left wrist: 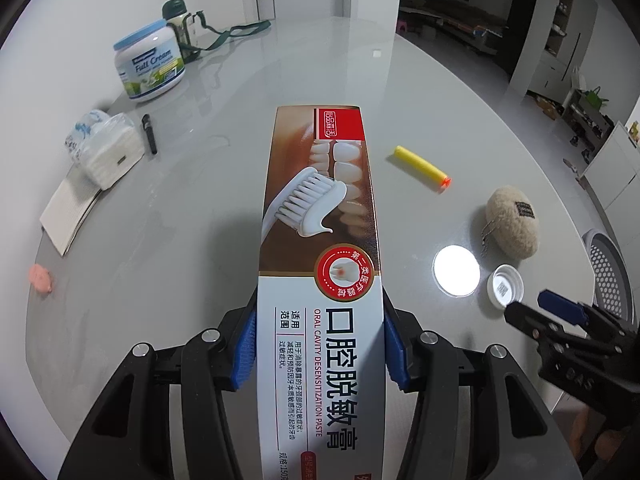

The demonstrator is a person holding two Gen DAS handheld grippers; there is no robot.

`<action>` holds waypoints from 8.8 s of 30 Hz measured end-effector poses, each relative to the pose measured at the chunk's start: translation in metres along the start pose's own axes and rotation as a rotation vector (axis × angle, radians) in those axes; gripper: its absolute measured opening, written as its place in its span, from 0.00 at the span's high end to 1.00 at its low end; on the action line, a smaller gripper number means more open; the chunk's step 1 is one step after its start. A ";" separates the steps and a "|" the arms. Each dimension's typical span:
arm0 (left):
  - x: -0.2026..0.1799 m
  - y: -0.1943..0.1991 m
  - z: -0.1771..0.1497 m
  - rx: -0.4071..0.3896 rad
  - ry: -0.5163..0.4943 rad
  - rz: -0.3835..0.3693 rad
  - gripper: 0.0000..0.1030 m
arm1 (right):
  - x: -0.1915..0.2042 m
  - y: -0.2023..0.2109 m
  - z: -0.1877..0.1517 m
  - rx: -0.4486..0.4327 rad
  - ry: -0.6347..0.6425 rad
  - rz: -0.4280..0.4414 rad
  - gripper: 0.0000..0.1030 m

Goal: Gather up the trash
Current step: 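Lift the toothpaste box with the left tool while the right tool grasps the white round lid, then carry the toothpaste box and white lid over the wastebasket with both tools, then open the right tool to drop the white lid while the left tool releases the box, then move both tools back over the table toward the sponge ball and yellow dart, then close the right tool on the beige sponge ball and lift it, then hold the sponge ball with the right tool while the left tool grasps the yellow dart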

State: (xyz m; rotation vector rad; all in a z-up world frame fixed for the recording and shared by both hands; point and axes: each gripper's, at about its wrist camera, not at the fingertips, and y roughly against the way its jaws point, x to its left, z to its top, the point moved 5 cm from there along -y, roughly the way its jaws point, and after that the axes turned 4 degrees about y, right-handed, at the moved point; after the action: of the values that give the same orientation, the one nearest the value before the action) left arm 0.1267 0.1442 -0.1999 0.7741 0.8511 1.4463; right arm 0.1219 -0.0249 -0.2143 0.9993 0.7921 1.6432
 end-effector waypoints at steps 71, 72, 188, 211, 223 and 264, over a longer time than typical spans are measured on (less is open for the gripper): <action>-0.328 0.075 -0.040 0.003 -0.396 -0.348 0.51 | -0.267 0.205 -0.099 -0.188 -0.309 -0.320 0.62; -0.338 0.073 -0.042 0.011 -0.400 -0.349 0.51 | -0.274 0.205 -0.100 -0.185 -0.306 -0.318 0.62; -0.068 0.036 0.062 -0.060 0.014 0.020 0.26 | -0.081 0.069 0.050 -0.072 0.053 -0.043 0.34; 0.005 -0.041 0.083 0.015 0.019 0.002 0.19 | -0.012 -0.013 0.070 -0.003 0.051 -0.066 0.29; 0.014 -0.052 0.075 0.044 0.021 0.004 0.19 | -0.010 -0.032 0.076 -0.025 0.060 -0.064 0.40; -0.093 -0.111 0.108 0.057 -0.203 -0.142 0.18 | -0.111 0.066 0.021 -0.150 -0.235 -0.096 0.42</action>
State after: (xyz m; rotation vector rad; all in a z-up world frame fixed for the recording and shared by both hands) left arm 0.2805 0.0574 -0.2391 0.8701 0.7779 1.2002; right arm 0.1295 -0.1490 -0.1735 1.0090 0.5432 1.4490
